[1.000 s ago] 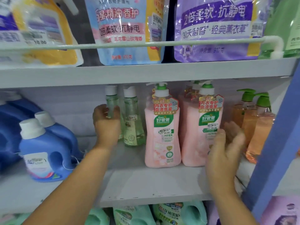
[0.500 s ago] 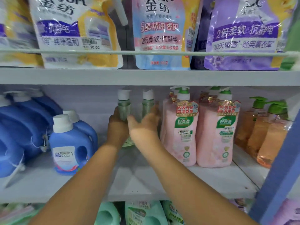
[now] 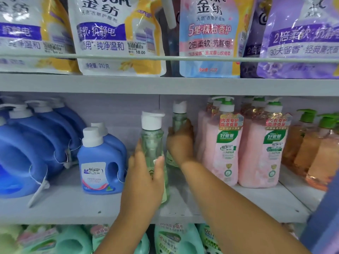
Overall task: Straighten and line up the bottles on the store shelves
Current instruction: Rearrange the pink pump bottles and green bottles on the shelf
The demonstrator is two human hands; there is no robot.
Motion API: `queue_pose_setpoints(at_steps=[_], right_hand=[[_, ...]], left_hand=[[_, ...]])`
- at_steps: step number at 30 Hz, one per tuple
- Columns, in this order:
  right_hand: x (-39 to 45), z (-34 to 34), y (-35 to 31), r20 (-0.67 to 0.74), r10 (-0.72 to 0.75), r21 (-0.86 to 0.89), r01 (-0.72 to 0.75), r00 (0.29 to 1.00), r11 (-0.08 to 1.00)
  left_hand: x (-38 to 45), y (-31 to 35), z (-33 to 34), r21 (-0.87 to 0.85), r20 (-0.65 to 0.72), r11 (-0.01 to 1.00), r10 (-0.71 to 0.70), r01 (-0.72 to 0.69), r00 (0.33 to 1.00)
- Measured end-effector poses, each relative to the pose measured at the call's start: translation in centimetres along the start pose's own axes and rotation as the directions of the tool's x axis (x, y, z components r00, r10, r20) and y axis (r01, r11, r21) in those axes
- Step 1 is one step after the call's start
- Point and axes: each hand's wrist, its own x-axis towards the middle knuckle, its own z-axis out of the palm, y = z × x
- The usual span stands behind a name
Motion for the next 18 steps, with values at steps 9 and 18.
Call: queue_pose_setpoints(at_steps=[9,18], right_hand=[[-8.5,-8.8,0.0,0.144,-0.099,0.206,0.068,0.985,0.976],[-12.4,-11.8,2.8,0.261,0.07,0.297,-0.149,0.963,0.943]], left_hand=[[-0.7,-1.8,-1.4,-0.159,0.021,0.984,0.089,-0.085,0.996],[-0.9,-3.4,-0.9,-0.191,0.278,0.978,-0.027,0.082,0.96]])
